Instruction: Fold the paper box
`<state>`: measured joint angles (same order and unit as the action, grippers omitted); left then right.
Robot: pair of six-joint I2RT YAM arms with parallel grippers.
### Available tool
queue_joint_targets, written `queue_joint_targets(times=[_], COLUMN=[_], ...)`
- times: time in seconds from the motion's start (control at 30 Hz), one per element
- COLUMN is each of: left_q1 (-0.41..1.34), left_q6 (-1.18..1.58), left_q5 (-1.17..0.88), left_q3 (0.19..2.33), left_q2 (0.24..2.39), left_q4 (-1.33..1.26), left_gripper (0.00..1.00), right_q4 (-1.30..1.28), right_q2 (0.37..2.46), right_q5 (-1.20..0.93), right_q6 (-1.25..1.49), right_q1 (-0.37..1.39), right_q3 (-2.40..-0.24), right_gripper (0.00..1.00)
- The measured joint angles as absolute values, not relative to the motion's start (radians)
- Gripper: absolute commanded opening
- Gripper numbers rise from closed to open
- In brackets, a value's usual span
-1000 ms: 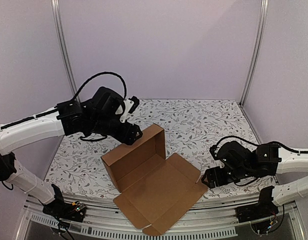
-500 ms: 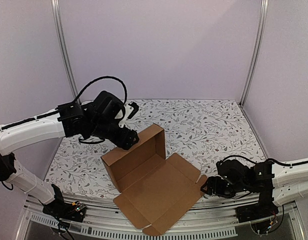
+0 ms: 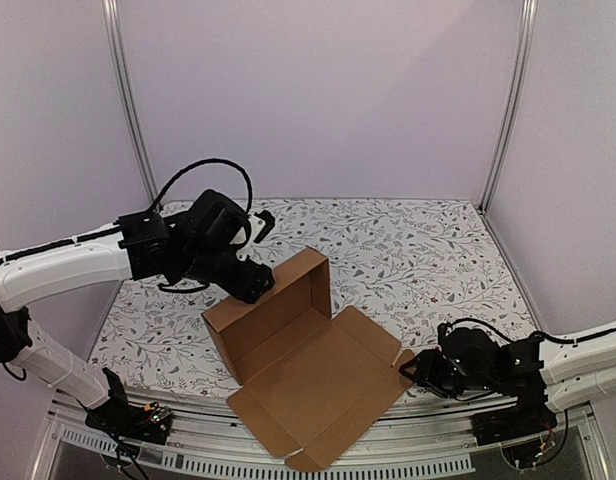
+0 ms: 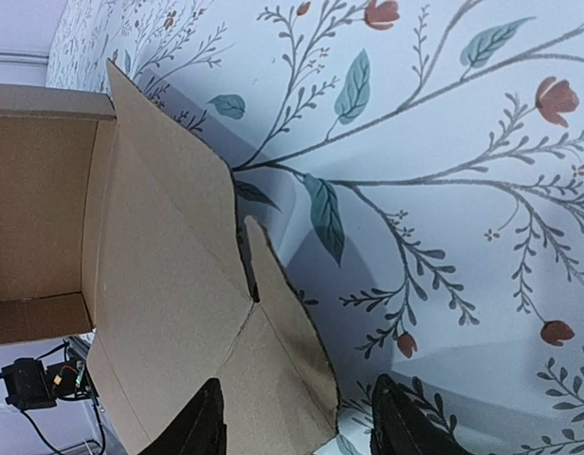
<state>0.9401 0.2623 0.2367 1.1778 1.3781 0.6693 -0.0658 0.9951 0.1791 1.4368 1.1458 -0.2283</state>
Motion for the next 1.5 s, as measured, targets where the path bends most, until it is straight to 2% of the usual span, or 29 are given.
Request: queue_joint_targets(times=[0.23, 0.33, 0.8, 0.9, 0.97, 1.27, 1.5], left_q1=[0.929, 0.920, 0.892, 0.886, 0.881, 0.866, 0.863], left_q6=[0.285, 0.293, 0.322, 0.326, 0.329, 0.338, 0.341], left_q5=[0.229, 0.223, 0.194, 0.192, 0.192, 0.192, 0.200], left_q3=[1.148, 1.139, 1.102, 1.096, 1.092, 1.070, 1.066], left_q2=[1.369, 1.365, 1.352, 1.350, 1.349, 1.335, 1.308], left_q4=[0.632, 0.620, 0.583, 0.577, 0.569, 0.546, 0.558], left_gripper=[0.69, 0.68, 0.67, 0.67, 0.67, 0.69, 0.73], right_q4=[0.037, 0.062, 0.161, 0.196, 0.218, 0.247, 0.034], right_q2=[1.002, 1.002, 1.022, 1.044, 1.060, 1.054, 0.973], right_q5=[0.212, 0.226, 0.304, 0.305, 0.305, 0.301, 0.308], right_q6=[1.465, 1.467, 1.425, 1.411, 1.401, 1.353, 1.209], right_q1=[1.146, 1.146, 1.145, 1.145, 1.146, 1.146, 1.146], right_q3=[-0.171, -0.156, -0.138, -0.138, -0.138, -0.146, -0.332], right_gripper=[0.30, 0.26, 0.17, 0.09, 0.00, 0.00, 0.00])
